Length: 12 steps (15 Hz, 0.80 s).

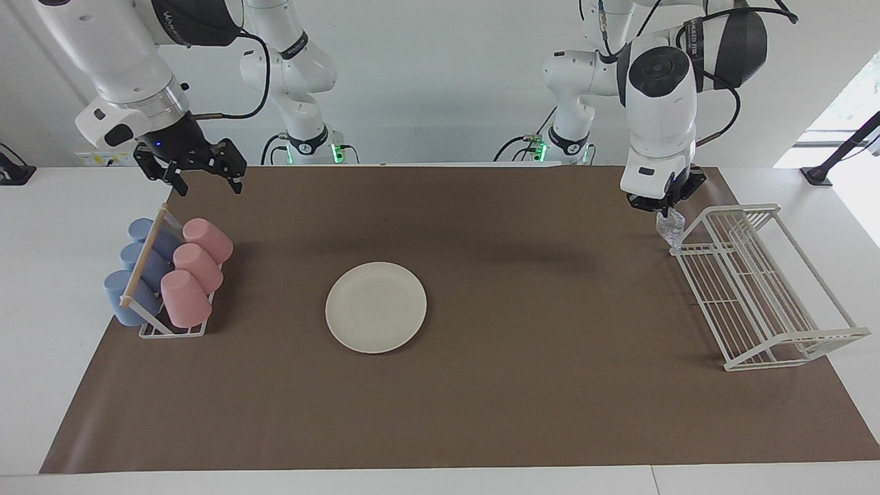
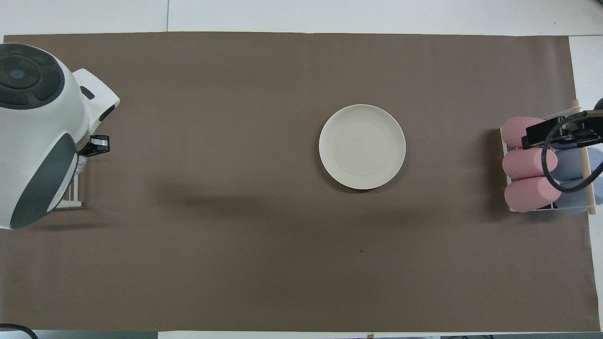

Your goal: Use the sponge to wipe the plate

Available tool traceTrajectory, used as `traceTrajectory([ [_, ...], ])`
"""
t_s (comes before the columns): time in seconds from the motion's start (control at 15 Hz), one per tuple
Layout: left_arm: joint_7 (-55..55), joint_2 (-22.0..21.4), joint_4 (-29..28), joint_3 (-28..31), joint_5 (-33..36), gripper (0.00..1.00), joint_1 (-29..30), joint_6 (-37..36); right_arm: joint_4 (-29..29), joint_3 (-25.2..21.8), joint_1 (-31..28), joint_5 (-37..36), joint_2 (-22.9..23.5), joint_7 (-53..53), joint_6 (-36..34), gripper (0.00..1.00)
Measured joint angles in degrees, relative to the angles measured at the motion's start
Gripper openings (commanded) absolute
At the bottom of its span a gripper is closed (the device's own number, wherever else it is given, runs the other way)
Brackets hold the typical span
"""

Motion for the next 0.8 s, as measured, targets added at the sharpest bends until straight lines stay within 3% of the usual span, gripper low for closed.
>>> traceTrajectory([
  [0.27,-0.3,4.1,0.1,0.0,16.1,0.0,0.0,-0.2,0.0,-3.2,2.0,-0.3,0.0,-3.4,0.0,1.0],
  [0.8,-1.6,10.6,-0.7,0.7,31.2,0.0,3.1,1.0,0.0,-5.6,2.5,-0.3,0.0,-2.1,-0.1,1.0],
])
